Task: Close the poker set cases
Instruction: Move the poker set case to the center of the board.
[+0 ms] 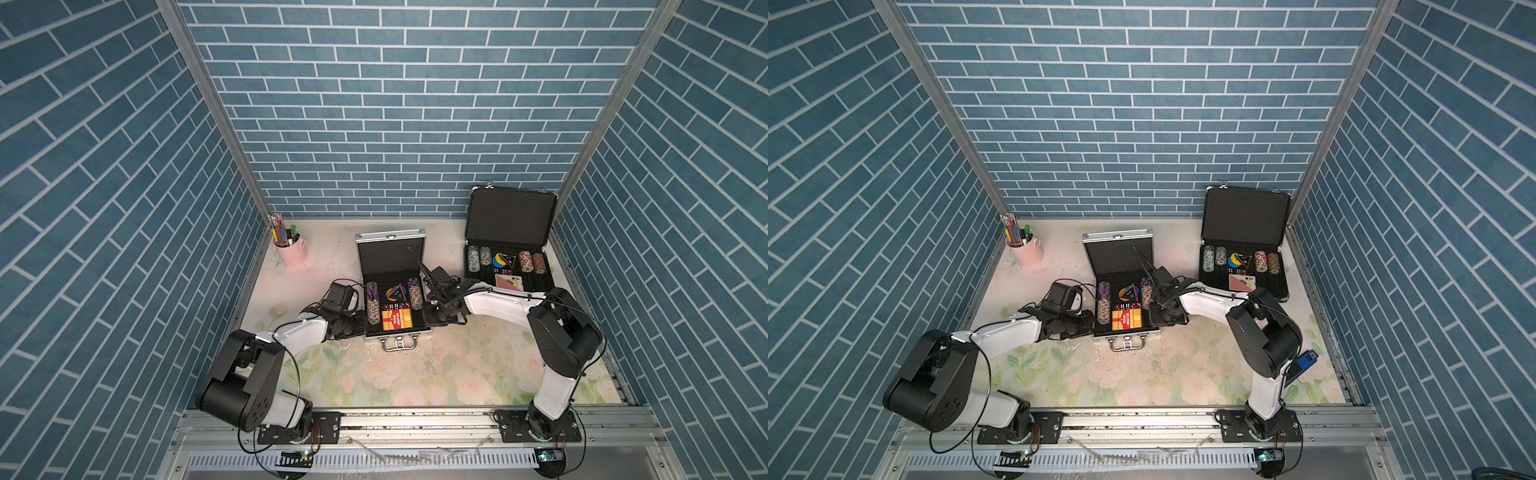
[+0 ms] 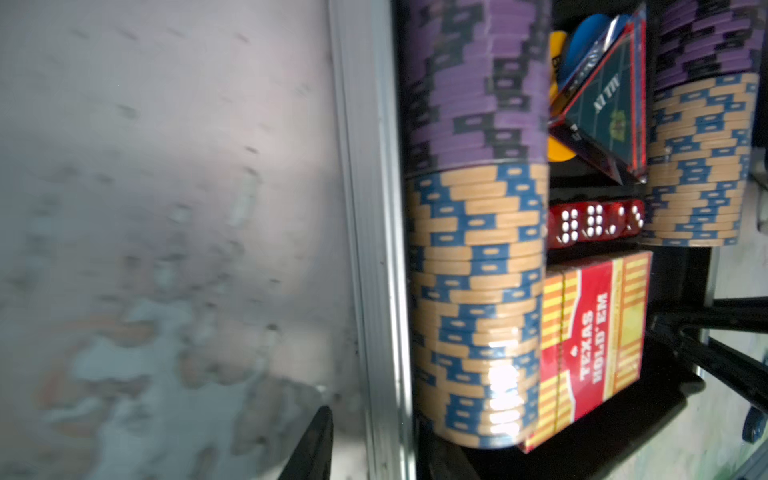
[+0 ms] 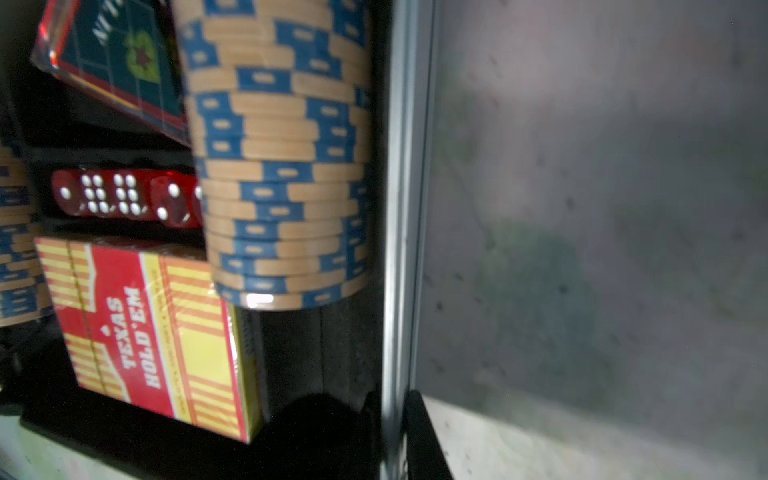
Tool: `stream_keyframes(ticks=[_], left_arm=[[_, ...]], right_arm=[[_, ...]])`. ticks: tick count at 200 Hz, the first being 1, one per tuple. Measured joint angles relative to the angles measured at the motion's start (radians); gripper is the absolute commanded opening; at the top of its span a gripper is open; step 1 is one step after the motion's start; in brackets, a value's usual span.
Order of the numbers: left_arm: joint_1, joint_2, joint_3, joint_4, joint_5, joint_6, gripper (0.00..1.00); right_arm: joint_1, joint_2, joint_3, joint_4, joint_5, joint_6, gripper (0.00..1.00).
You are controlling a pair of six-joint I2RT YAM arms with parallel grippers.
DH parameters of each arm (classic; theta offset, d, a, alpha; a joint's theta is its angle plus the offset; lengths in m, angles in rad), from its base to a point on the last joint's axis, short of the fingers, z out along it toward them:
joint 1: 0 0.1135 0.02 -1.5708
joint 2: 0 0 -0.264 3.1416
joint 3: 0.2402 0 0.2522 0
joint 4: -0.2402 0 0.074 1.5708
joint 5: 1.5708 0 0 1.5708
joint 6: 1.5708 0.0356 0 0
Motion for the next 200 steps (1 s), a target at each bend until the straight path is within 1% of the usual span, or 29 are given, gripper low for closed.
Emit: stream_keyframes(ticks=[21, 48, 110, 154, 168, 200], left_arm=[[-0.088, 0.01, 0.001, 0.018, -0.007, -0.032, 0.34], [-0.157, 0.011, 0.001, 0.021, -0.019, -0.068, 0.32], [-0.249, -0.014, -0.012, -0.005, -0.019, -0.127, 0.3], [-0.289, -0.034, -0.021, -0.034, -0.019, -0.157, 0.31], [-0.296, -0.039, -0.02, -0.04, -0.019, -0.163, 0.34], [-0.305, -0.069, -0.021, -0.093, -0.022, -0.171, 0.4]], right_arm=[[-0.003, -0.074, -0.092, 0.014, -0.001, 0.028, 0.11], [-0.005, -0.158, -0.186, 0.017, 0.004, 0.065, 0.11], [-0.004, -0.272, -0.298, 0.002, 0.011, 0.104, 0.1], [-0.004, -0.301, -0.32, -0.015, 0.011, 0.107, 0.1], [-0.004, -0.304, -0.32, -0.025, 0.011, 0.108, 0.14], [-0.009, -0.323, -0.32, -0.077, 0.006, 0.12, 0.29]])
